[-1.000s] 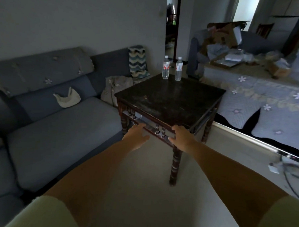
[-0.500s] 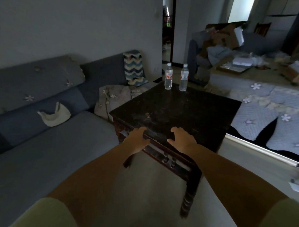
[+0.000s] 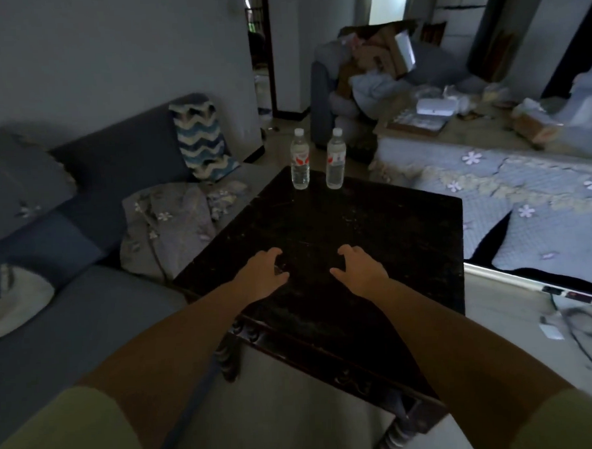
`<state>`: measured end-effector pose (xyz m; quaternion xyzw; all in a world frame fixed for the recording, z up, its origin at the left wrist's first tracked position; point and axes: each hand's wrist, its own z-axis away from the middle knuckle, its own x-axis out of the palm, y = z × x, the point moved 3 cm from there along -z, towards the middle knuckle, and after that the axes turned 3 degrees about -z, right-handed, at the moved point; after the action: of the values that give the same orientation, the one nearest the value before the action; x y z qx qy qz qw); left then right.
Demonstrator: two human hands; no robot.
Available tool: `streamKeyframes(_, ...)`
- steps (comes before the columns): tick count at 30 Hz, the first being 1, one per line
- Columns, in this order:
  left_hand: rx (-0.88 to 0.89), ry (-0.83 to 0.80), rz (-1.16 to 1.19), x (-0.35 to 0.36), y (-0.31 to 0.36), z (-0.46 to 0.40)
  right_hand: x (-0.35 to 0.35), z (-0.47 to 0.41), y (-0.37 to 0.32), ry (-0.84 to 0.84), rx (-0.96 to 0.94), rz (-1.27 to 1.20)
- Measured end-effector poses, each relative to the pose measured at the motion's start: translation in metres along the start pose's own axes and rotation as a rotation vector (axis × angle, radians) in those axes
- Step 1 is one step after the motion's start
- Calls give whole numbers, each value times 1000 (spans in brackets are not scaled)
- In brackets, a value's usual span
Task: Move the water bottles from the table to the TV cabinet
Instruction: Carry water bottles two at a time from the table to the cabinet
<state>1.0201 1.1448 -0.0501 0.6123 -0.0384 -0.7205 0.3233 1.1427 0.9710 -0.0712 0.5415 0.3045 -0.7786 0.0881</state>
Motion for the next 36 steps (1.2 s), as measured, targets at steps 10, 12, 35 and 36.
streamKeyframes(10, 4, -6, 50, -4, 0, -166, -28, -142, 38, 23, 60, -16)
streamKeyframes(12, -26, -8, 55, -12, -1, -202, -37, -178, 45, 7, 54, -12)
streamKeyframes(35, -152, 452, 678, -21, -31, -540, -50, -495, 81, 314, 304, -816)
streamKeyframes(36, -146, 475, 716, -18, -33, -549, -49, -505, 82, 368, 283, -874)
